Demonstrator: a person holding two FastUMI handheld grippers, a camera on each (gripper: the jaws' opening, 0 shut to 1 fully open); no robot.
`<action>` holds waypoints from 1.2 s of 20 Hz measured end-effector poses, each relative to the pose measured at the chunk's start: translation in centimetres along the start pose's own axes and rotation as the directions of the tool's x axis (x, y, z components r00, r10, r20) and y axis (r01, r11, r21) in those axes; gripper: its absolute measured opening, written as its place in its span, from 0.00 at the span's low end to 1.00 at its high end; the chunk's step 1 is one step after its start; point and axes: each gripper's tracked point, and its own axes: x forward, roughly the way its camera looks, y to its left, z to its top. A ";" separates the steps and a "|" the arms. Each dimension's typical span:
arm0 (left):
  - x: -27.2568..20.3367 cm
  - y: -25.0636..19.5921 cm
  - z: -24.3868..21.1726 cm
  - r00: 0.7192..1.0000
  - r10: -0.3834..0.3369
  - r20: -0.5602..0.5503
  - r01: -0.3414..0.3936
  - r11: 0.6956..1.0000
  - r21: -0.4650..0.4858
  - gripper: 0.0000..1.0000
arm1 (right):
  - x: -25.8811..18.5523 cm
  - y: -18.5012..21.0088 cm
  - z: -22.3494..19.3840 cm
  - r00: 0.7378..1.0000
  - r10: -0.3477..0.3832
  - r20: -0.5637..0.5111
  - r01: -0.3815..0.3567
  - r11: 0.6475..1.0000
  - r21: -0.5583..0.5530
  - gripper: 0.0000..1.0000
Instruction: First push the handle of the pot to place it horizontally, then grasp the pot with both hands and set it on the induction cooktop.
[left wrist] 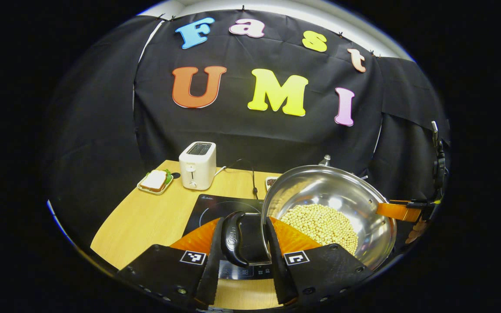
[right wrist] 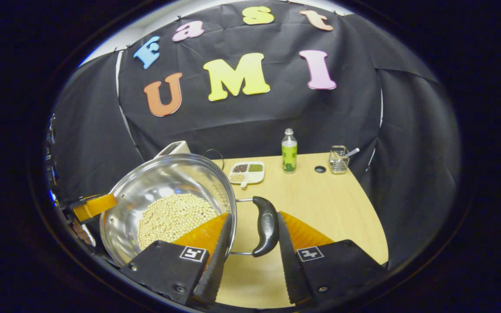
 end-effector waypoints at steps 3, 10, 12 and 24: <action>1.2 2.4 0.1 0.999 0.030 -0.016 -0.030 1.000 -0.009 0.51 | 2.4 2.3 0.1 0.999 0.019 -0.032 -0.019 1.000 -0.004 0.60; 4.5 7.2 0.6 0.996 0.079 -0.034 -0.080 0.997 -0.022 0.51 | 8.0 6.3 0.7 0.997 0.040 -0.073 -0.041 0.999 -0.004 0.60; 6.0 8.4 0.3 0.994 0.098 -0.046 -0.099 0.995 -0.021 0.51 | 9.7 7.1 0.3 0.995 0.041 -0.086 -0.041 0.999 0.007 0.61; 13.8 13.2 -2.3 0.980 0.156 -0.124 -0.158 0.987 -0.003 0.51 | 18.7 9.8 -1.8 0.993 -0.001 -0.116 0.003 1.000 0.016 0.60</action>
